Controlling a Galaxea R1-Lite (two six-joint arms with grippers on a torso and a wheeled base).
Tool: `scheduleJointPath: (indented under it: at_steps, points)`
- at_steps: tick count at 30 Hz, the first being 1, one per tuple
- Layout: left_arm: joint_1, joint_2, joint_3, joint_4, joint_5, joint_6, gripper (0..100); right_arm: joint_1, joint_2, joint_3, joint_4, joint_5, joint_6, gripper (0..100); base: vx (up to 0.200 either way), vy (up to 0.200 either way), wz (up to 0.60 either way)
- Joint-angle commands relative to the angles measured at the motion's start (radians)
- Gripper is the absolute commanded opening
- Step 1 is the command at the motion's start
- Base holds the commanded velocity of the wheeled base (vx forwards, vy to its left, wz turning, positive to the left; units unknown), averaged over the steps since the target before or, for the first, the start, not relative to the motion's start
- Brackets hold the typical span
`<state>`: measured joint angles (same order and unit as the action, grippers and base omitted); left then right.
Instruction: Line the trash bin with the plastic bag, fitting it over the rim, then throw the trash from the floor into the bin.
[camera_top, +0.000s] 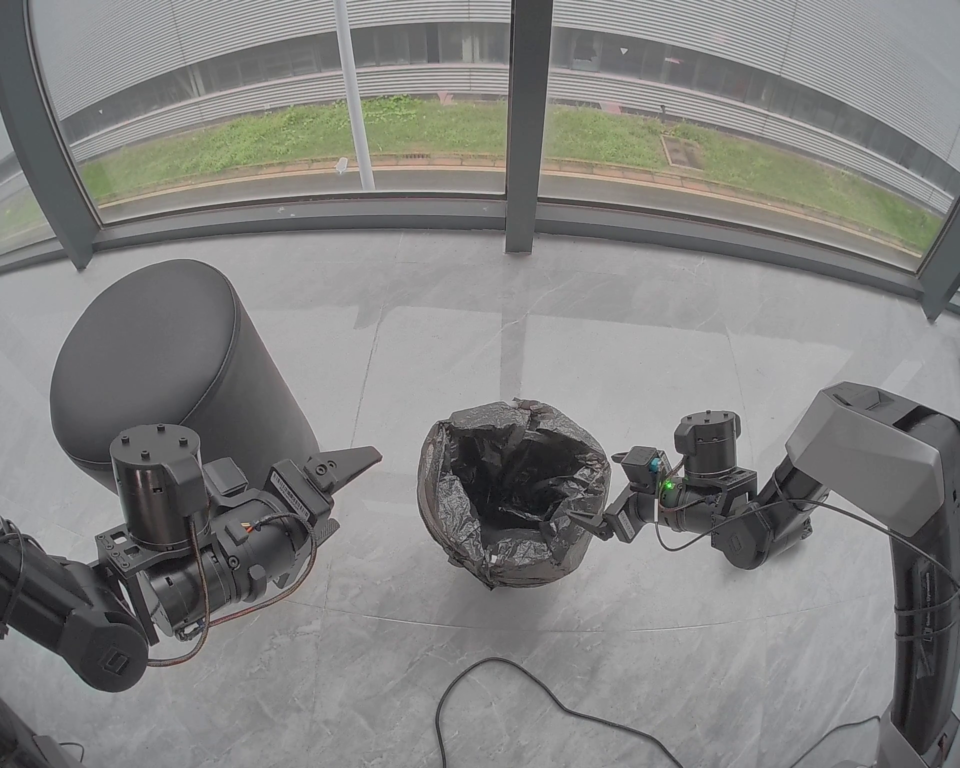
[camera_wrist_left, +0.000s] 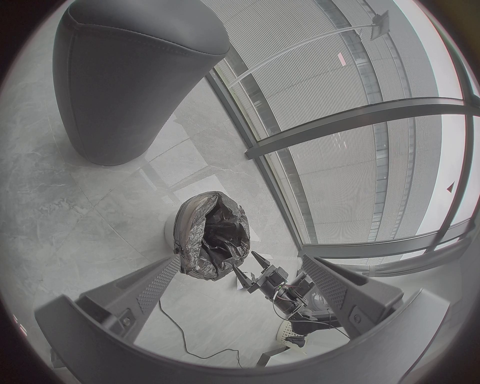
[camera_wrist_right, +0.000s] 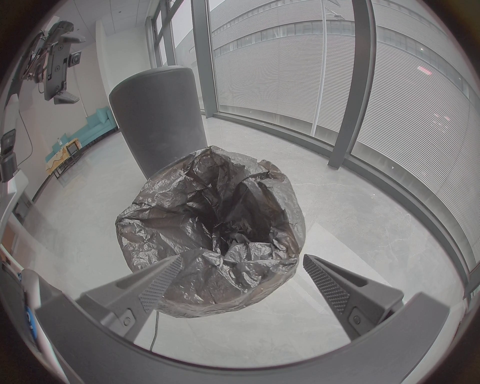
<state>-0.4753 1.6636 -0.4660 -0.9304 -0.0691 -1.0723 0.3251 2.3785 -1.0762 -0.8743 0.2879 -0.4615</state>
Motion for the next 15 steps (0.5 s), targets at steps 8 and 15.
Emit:
scheduleJointPath:
  at_steps: [8, 15]
  points:
    - [0.0, 0.01, -0.002, -0.001, 0.0, 0.0, 100, 0.075, -0.113, 0.039, 0.003, 0.01, 0.009, 100, 0.0, 0.0, 0.0]
    - [0.0, 0.01, 0.001, -0.001, 0.0, 0.0, 100, 0.12, -0.013, -0.016, -0.002, 0.077, 0.027, 100, 0.0, 0.0, 0.0]
